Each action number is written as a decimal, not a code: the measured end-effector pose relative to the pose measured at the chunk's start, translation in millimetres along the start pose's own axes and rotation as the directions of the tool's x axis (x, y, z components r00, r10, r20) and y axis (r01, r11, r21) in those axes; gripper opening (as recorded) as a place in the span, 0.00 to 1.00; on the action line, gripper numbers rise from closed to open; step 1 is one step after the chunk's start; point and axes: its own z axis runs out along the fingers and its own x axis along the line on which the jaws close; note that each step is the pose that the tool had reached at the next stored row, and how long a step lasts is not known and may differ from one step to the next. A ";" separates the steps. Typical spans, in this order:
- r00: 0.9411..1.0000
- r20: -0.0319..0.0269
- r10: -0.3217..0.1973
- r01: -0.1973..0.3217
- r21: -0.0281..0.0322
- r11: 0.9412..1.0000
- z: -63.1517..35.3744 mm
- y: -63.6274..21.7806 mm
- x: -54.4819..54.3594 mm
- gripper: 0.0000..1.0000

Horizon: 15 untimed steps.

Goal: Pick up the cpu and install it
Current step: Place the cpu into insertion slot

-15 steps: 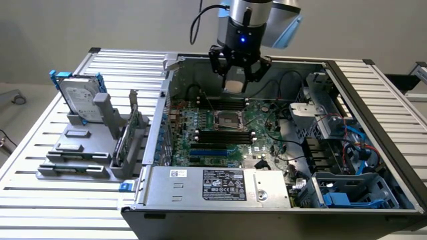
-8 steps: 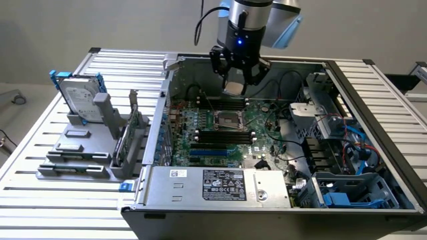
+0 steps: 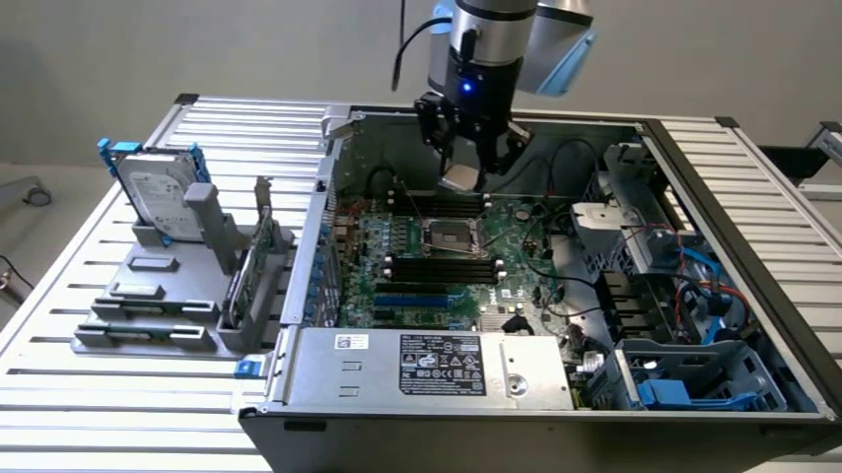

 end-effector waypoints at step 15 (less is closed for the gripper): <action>0.963 0.012 0.268 -0.268 -0.015 0.963 10.8 -0.6 -0.5 0.55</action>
